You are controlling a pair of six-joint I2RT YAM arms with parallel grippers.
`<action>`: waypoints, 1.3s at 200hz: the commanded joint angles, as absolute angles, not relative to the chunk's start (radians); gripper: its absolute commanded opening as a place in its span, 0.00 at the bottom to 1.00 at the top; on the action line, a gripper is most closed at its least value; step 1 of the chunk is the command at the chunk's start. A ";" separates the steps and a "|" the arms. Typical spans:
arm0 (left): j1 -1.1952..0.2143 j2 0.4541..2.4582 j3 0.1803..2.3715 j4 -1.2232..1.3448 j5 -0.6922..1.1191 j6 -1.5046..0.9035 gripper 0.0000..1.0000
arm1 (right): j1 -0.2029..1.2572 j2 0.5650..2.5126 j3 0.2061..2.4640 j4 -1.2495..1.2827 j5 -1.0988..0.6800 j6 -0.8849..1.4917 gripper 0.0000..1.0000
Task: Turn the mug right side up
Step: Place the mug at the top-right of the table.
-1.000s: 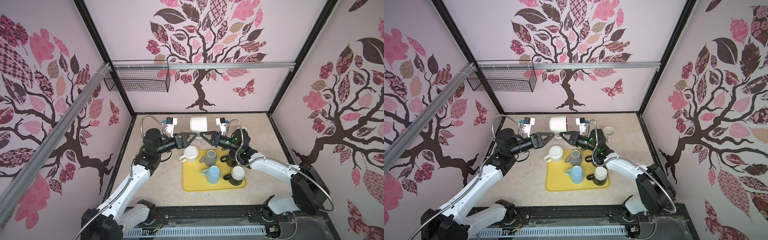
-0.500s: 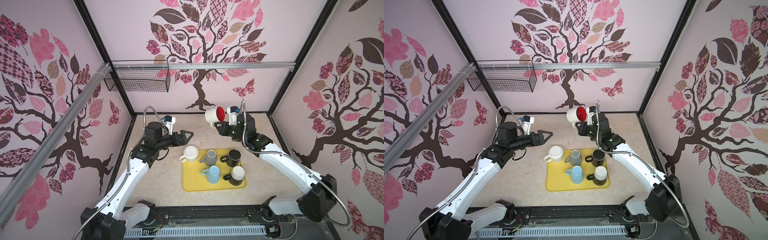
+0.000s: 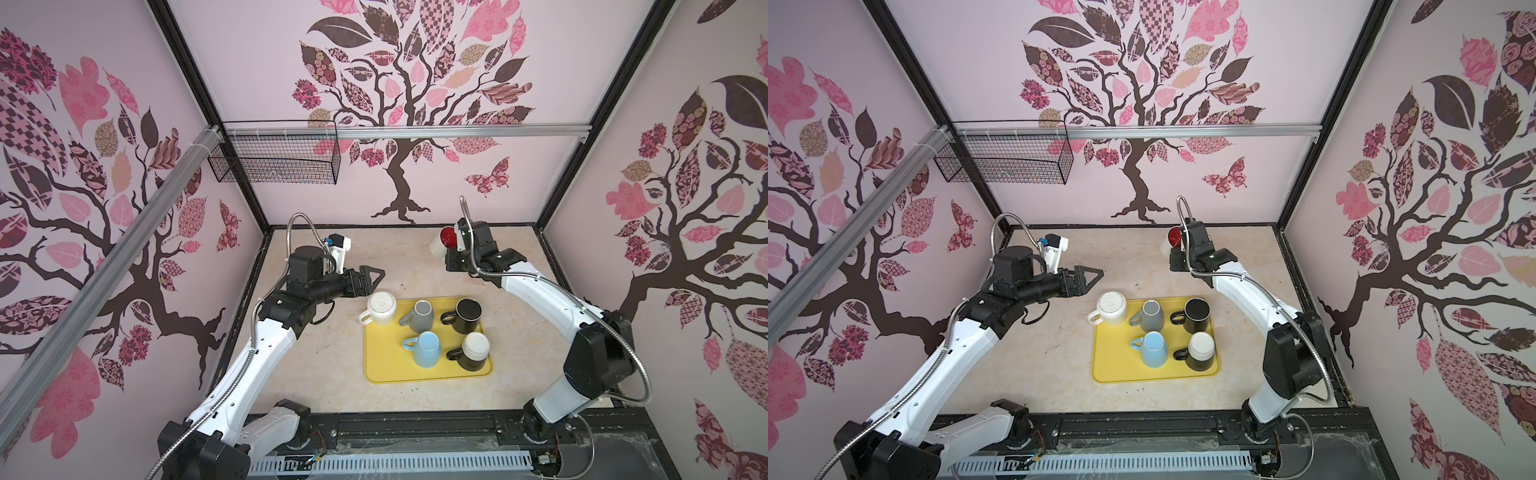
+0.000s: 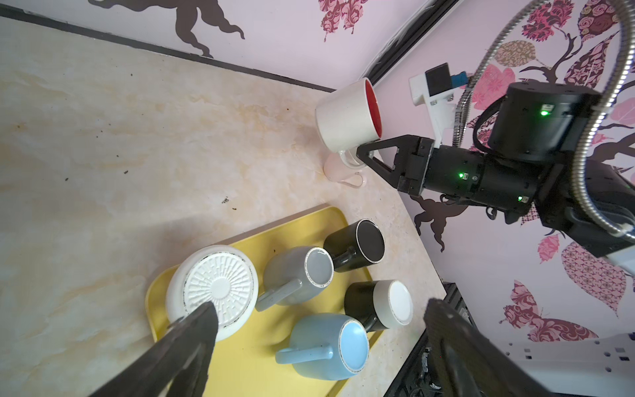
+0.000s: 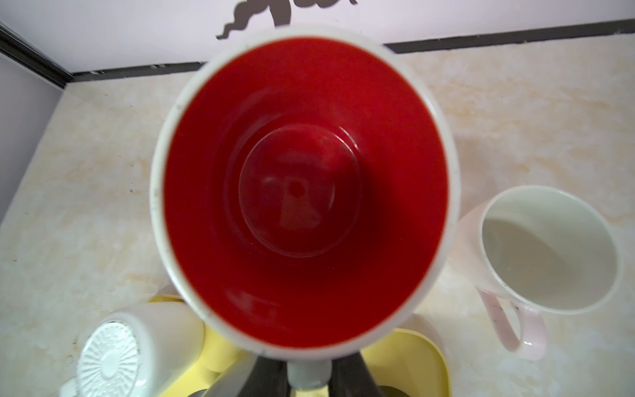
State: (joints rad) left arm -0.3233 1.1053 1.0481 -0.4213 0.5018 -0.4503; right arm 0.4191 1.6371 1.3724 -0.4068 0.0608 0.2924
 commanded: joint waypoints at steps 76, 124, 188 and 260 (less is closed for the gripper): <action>-0.321 1.112 1.087 -0.421 0.513 -0.431 0.97 | 0.379 1.720 1.423 -0.362 0.128 0.219 0.00; -0.321 1.118 1.086 -0.417 0.524 -0.434 0.97 | 0.351 1.753 1.405 -0.359 0.139 0.215 0.00; -0.321 1.131 1.085 -0.414 0.537 -0.440 0.96 | 0.345 1.801 1.389 -0.361 0.180 0.200 0.00; -0.321 1.150 1.091 -0.429 0.537 -0.440 0.96 | 0.343 1.844 1.378 -0.374 0.206 0.194 0.00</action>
